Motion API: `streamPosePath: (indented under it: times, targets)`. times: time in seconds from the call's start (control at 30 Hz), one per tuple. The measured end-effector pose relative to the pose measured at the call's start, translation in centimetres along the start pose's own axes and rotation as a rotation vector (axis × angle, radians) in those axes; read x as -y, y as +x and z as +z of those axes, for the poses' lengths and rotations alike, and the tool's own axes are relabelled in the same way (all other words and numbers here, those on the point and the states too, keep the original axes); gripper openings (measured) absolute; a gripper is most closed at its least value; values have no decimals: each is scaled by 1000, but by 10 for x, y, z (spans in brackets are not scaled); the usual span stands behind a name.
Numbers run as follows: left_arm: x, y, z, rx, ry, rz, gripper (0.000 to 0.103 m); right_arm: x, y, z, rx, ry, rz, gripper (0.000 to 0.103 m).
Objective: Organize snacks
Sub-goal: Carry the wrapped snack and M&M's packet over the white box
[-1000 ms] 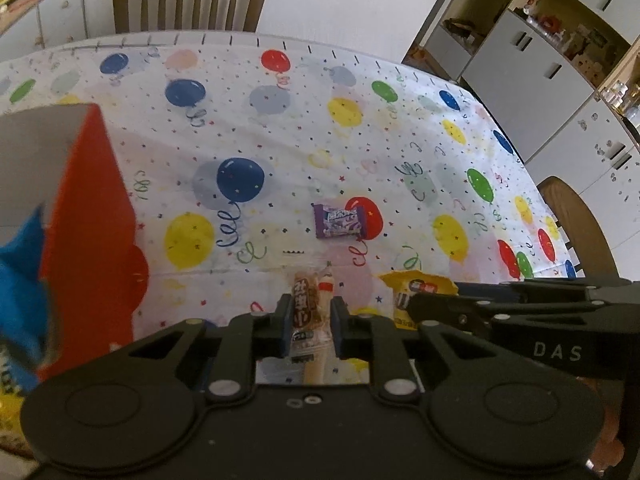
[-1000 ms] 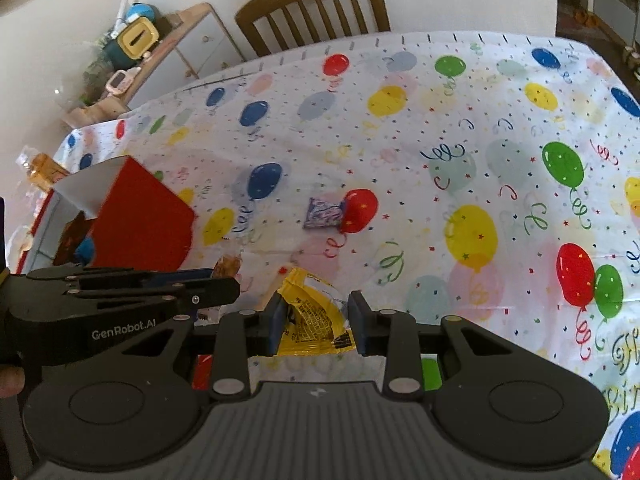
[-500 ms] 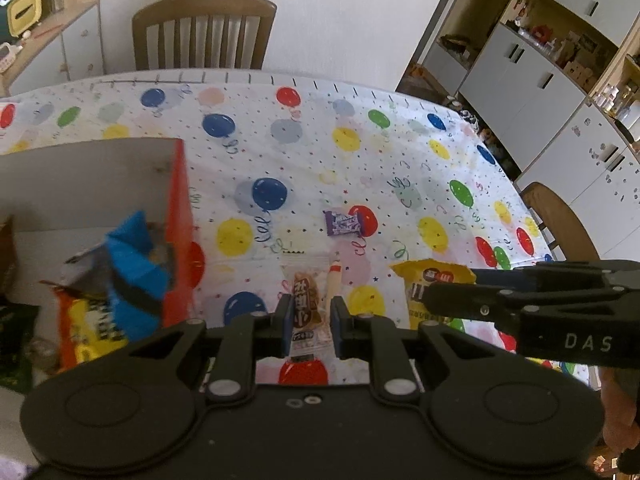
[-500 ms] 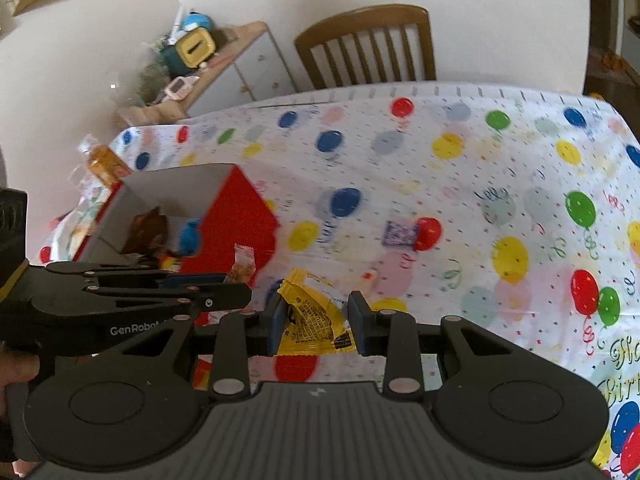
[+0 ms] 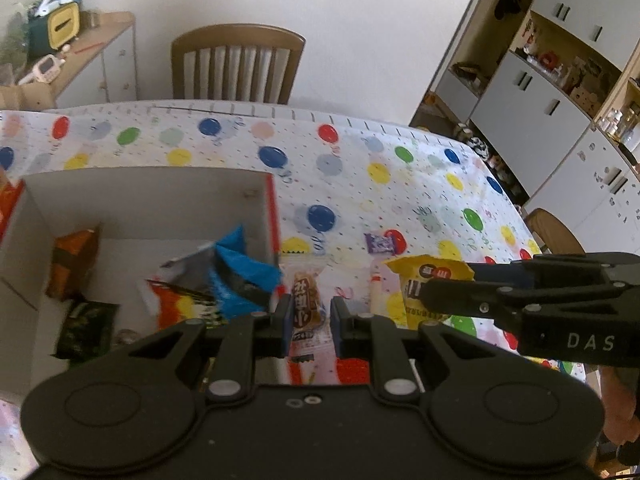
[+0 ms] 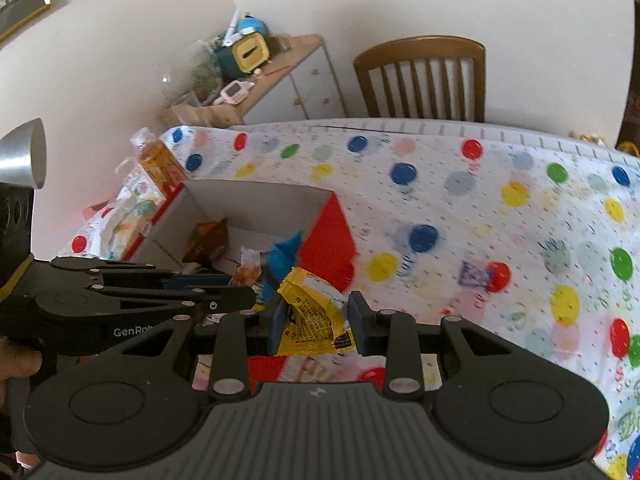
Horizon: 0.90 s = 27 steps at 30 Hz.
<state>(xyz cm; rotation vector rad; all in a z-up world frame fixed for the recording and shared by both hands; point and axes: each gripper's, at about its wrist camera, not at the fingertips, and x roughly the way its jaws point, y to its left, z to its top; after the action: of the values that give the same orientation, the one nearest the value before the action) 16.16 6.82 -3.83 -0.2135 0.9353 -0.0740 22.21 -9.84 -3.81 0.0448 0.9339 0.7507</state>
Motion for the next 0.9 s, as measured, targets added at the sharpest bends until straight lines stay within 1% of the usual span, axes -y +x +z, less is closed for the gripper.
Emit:
streamPosePath:
  times: [0.27,0.5,0.7,0.9]
  targets:
    - [-38,-24,2,34,-18,41,16,-39,21,14,1,-46,22,33]
    - [-75,-36,1,44,-45,83,16,-66,53,25,-22,-70,28,33]
    - [-107,-36,-2,29,-69,120,16,-83,86,32,-49,-80,14,33]
    - [-137,-27,-10,-12,-92,157,16,-93,118,39,-79,-88,-19,33]
